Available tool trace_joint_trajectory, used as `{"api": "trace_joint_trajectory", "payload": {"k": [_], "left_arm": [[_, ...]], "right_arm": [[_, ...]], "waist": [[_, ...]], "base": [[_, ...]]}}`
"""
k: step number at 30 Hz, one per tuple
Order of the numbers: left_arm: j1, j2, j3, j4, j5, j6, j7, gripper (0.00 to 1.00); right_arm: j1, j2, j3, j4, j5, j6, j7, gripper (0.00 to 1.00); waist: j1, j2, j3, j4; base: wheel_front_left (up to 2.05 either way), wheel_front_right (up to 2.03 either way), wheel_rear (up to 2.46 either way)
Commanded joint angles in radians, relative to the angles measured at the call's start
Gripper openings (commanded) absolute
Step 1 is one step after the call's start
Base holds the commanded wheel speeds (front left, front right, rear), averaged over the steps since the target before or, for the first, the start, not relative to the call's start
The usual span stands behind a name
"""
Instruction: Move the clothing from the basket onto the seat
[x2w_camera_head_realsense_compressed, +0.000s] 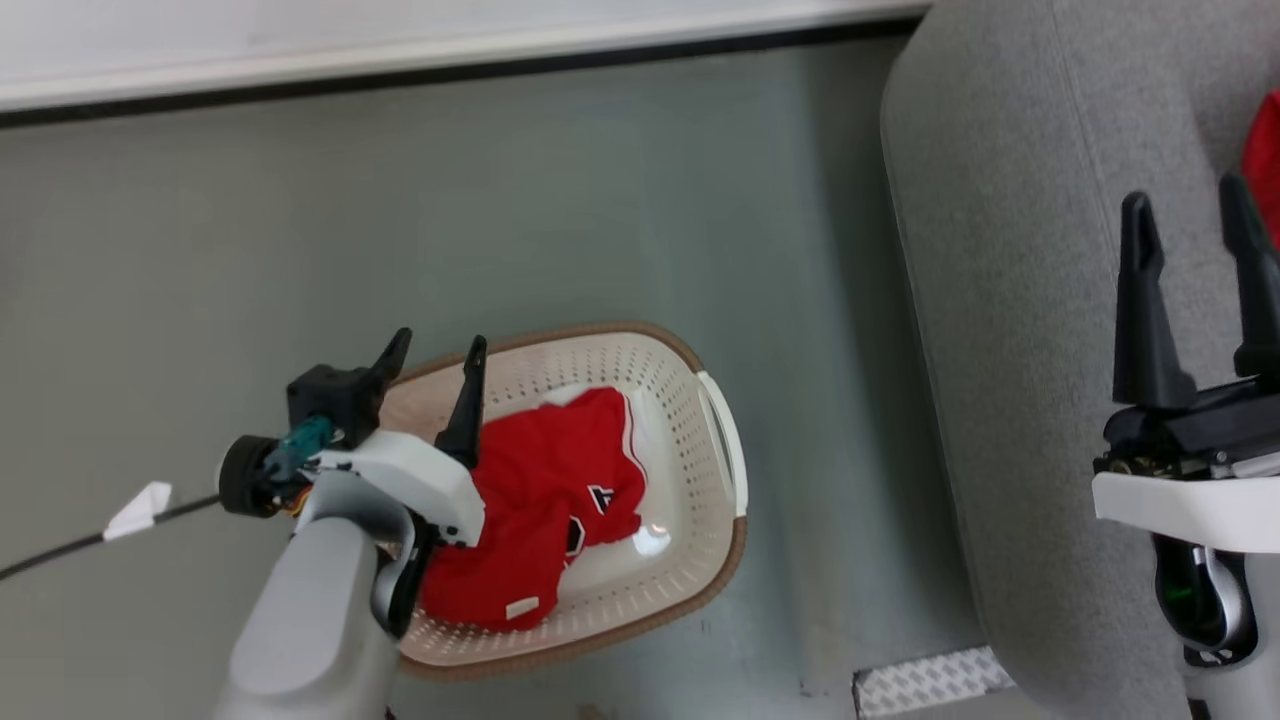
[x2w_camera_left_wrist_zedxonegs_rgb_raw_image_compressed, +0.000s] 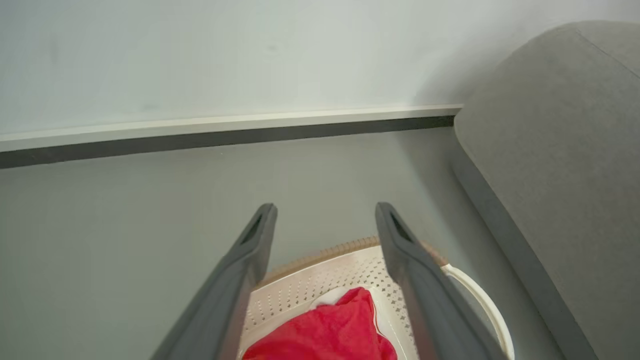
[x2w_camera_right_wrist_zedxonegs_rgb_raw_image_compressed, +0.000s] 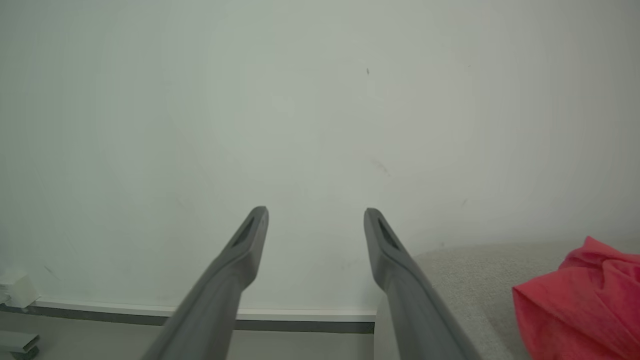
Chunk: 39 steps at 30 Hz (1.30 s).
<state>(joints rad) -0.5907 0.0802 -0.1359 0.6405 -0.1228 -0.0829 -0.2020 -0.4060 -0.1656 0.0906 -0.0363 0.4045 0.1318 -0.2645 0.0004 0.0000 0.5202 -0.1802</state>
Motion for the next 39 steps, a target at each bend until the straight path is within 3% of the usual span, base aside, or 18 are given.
{"api": "trace_joint_trajectory", "payload": {"k": [1, 20, 31, 39], "left_arm": [[-0.027, 0.009, -0.002, 0.026, 0.017, -0.001, 0.01, 1.0], [-0.338, 0.074, -0.092, 0.525, 0.047, -0.03, 0.221, 1.0], [-0.452, 0.131, -0.136, 0.623, 0.082, 0.011, 0.323, 1.0], [-0.441, 0.163, -0.186, 0.656, 0.119, 0.06, 0.491, 1.0]], "right_arm": [[-0.019, 0.001, -0.005, -0.014, -0.007, -0.002, 0.001, 1.0], [-0.155, 0.052, -0.034, -0.177, 0.017, -0.002, 0.001, 1.0], [-0.207, 0.096, -0.014, -0.219, 0.041, -0.002, 0.001, 1.0], [-0.199, 0.107, -0.017, -0.218, 0.035, -0.002, 0.001, 1.0]], "waist": [[-0.0004, 0.0, 0.06, -0.04], [-0.0004, 0.0, 0.352, -0.176], [-0.0004, 0.0, 0.47, -0.263], [-0.0004, 0.0, 0.485, -0.269]], "base": [[0.0, 0.0, 0.0], [0.0, 0.0, 0.0], [0.0, 0.0, 0.0], [0.0, 0.0, 0.0]]}}
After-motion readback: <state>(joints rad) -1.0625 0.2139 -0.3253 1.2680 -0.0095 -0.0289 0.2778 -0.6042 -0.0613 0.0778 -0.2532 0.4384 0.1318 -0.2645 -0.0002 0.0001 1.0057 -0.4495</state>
